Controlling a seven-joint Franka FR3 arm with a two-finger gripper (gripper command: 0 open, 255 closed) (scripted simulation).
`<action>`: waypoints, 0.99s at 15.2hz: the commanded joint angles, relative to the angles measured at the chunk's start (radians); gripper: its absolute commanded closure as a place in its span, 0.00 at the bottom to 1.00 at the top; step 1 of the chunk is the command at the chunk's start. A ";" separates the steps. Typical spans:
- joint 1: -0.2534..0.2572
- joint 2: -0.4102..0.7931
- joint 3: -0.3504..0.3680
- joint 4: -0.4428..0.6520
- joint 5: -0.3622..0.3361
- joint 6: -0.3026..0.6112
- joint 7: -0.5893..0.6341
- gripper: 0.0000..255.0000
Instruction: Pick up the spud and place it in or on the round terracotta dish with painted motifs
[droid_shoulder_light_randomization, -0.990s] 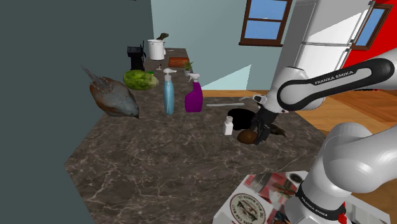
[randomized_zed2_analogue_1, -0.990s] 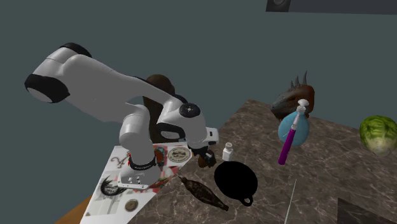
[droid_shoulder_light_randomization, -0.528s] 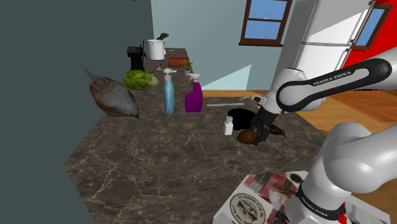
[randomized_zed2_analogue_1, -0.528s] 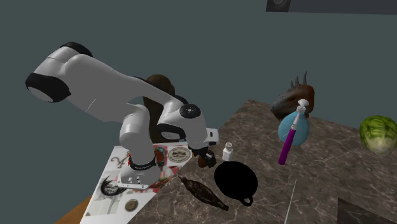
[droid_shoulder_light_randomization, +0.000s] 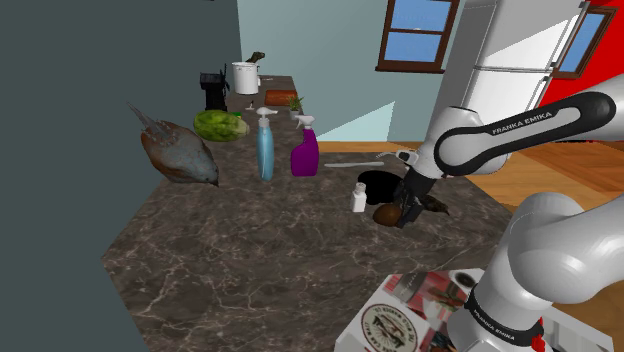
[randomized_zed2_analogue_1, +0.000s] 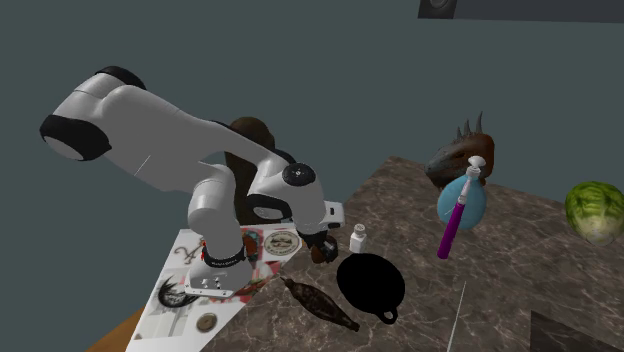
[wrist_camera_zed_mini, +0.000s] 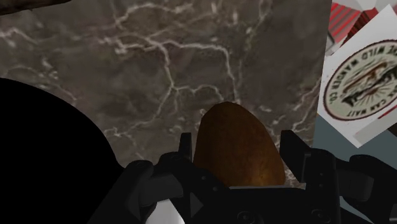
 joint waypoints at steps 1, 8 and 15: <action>0.000 0.000 0.000 0.000 0.000 0.000 0.000 1.00; -0.012 -0.086 0.047 0.042 0.014 -0.125 0.028 1.00; -0.011 -0.157 0.094 0.103 0.037 -0.253 0.056 1.00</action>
